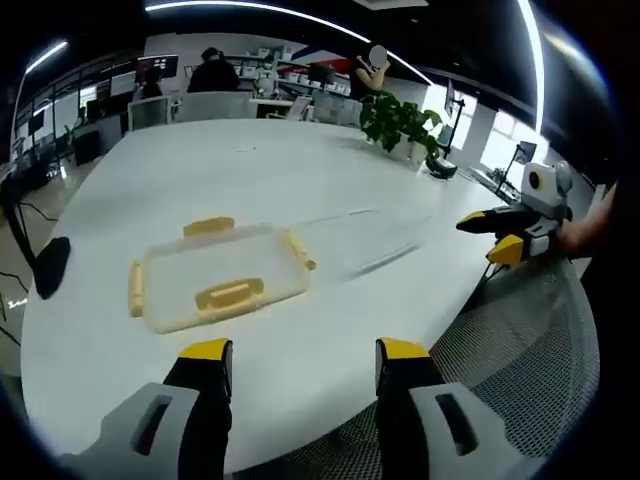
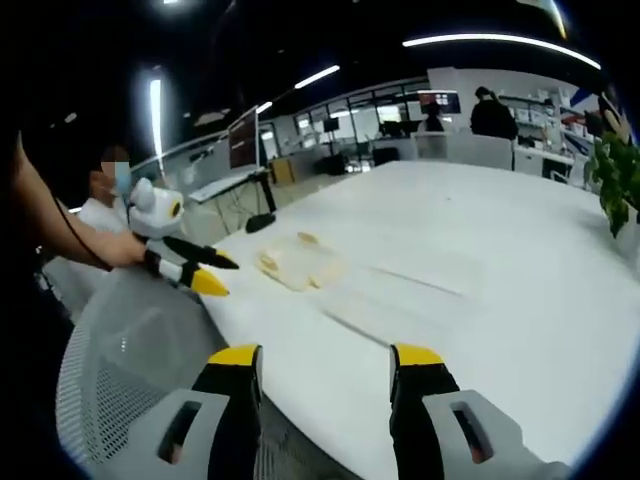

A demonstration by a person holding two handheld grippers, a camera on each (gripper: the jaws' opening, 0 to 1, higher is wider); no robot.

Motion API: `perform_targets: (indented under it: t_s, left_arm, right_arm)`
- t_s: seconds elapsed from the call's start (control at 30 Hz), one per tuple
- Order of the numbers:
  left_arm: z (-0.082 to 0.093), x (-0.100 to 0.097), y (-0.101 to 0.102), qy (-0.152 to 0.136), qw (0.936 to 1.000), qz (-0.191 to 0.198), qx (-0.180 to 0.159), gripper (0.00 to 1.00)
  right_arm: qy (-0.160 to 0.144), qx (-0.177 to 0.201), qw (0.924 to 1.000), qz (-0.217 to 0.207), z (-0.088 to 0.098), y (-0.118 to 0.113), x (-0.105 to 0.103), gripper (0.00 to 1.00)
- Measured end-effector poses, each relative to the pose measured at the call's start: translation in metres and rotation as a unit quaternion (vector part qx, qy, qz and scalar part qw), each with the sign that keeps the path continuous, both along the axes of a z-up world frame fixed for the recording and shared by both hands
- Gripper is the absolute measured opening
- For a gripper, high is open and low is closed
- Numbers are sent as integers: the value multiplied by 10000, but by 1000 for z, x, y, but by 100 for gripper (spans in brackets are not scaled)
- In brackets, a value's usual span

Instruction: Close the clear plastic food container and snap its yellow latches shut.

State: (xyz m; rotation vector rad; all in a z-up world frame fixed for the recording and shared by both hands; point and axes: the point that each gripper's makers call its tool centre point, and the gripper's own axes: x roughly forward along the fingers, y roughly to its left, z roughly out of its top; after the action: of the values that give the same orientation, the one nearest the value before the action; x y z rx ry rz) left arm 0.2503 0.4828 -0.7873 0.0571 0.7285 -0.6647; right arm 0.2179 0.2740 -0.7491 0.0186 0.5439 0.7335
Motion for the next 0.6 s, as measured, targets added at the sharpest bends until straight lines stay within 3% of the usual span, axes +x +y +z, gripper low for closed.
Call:
perform_targets:
  t_s: [0.47, 0.6]
  left_arm:
    - [0, -1, 0, 36, 10000, 5, 22, 55]
    - [6, 2, 0, -30, 9998, 103, -165, 55]
  right_arm:
    - [-17, 94, 9999, -100, 4, -3, 2, 48]
    - [-32, 282, 9996, -86, 9, 0, 2, 49]
